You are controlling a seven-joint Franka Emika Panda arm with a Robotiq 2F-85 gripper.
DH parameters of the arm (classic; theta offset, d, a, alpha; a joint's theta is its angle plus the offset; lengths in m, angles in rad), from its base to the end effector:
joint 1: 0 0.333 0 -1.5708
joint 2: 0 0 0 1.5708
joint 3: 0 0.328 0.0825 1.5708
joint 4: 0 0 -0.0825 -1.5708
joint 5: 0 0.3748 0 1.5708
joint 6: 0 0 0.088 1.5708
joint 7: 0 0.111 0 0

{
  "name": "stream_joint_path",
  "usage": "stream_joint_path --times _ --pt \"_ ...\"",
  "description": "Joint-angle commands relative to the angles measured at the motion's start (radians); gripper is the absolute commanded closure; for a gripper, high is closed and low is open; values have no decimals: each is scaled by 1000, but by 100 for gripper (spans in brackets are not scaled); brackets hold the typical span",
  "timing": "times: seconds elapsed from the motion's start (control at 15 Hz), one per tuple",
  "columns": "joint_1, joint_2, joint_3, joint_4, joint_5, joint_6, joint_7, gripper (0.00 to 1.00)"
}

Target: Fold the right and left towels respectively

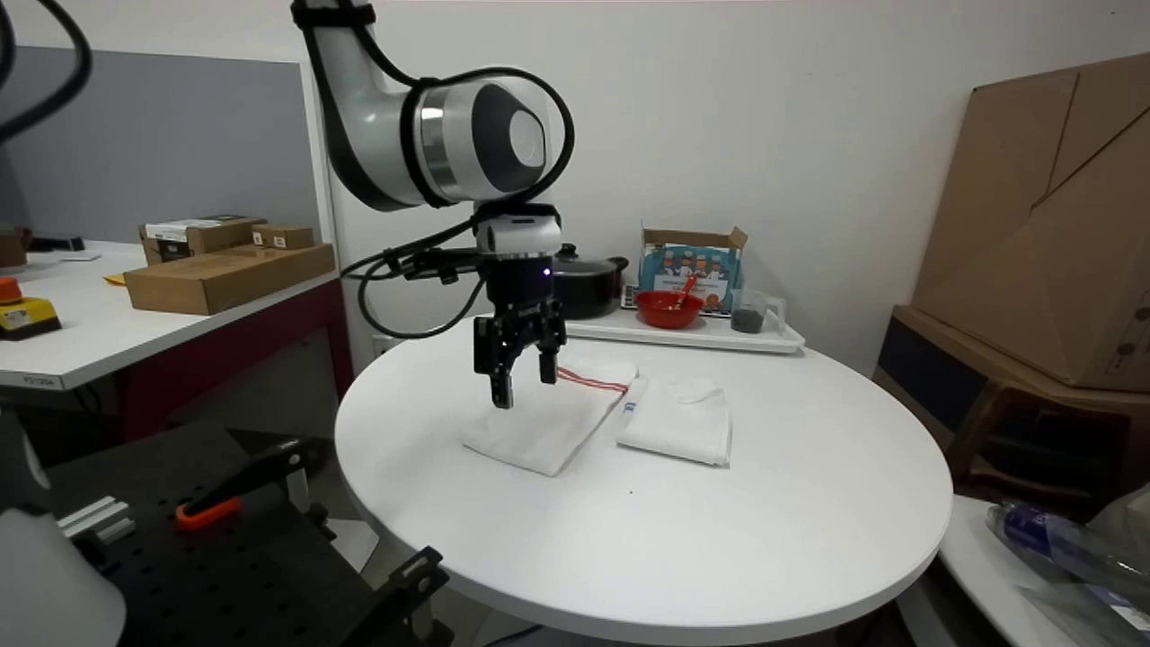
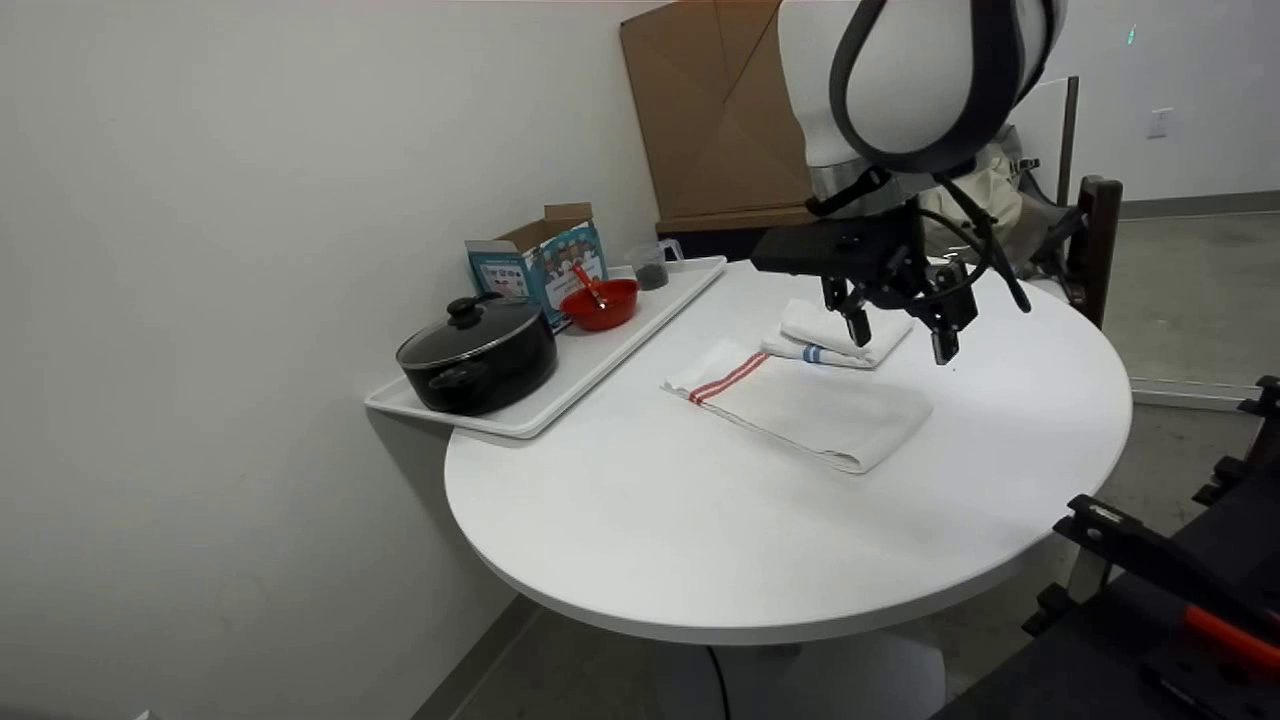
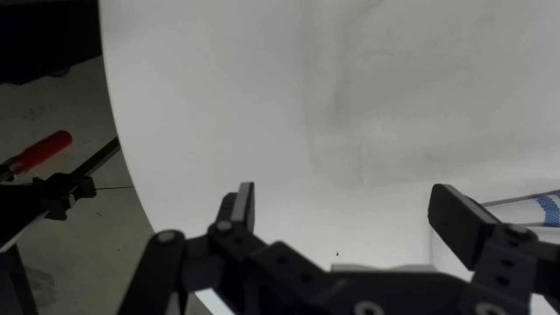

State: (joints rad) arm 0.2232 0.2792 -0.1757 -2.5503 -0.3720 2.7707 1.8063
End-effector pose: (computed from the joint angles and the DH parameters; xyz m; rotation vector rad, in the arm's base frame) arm 0.4415 0.0317 0.1786 2.2812 -1.9254 0.1509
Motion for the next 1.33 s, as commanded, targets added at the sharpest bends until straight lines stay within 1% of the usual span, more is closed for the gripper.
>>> stream_joint_path --times 0.0,0.13,0.27,0.4,0.47,0.53,0.73,0.93,1.0,1.13,1.27 --pt "38 18 -51 -21 -77 130 66 0" --pt "45 45 -47 -12 -38 162 48 0" --pt "23 71 -14 -5 -17 166 47 0" --pt "30 100 -14 -1 -16 169 59 0" --pt "39 115 -24 1 -27 174 72 0" --pt "78 131 -57 1 5 180 55 0" --pt "130 187 -108 8 15 213 56 0" --pt "180 244 -144 19 58 251 37 5" --pt "198 260 -153 21 77 266 31 26" --pt "226 286 -160 20 120 286 12 32" --pt "248 301 -160 16 164 297 -7 47"
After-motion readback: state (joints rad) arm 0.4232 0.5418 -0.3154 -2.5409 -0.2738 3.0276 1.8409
